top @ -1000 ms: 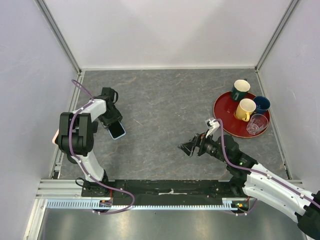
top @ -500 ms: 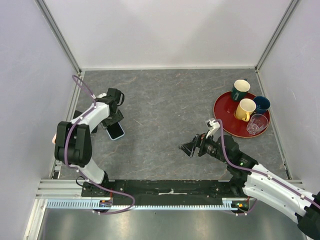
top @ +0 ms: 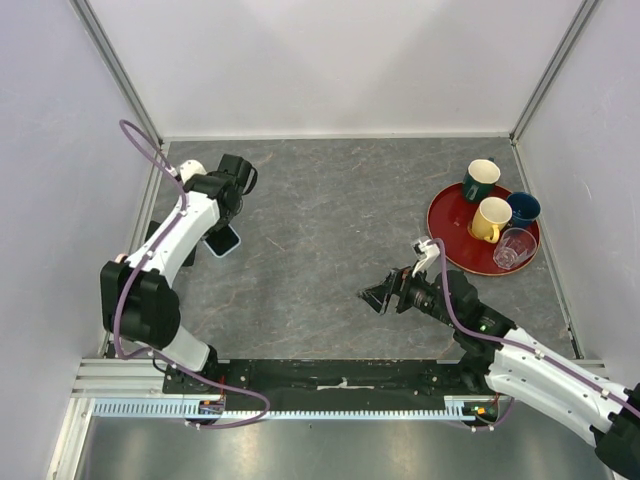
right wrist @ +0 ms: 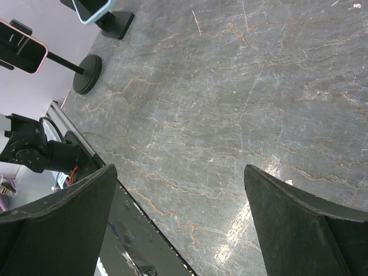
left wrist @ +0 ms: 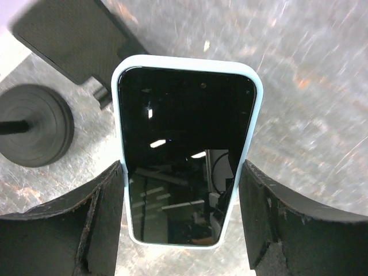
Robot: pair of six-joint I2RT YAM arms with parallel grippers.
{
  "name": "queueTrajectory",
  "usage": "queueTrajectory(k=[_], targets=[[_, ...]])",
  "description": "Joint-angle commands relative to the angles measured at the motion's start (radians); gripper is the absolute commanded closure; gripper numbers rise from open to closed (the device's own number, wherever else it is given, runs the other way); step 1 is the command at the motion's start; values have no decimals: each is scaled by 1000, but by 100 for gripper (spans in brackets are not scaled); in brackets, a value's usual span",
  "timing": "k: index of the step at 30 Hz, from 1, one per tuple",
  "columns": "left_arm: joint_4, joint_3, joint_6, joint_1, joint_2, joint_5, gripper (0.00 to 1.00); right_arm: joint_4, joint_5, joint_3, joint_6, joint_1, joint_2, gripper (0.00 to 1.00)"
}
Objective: Place the phone on the phone stand
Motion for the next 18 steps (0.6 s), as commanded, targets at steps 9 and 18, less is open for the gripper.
queueTrajectory(k=[9, 18], targets=[[-248, 133, -378, 13, -75, -458, 98, 129, -10, 119, -81, -2, 129, 2], [-567, 177, -766, 42, 36, -616, 98, 425, -108, 105, -84, 0, 350, 2]])
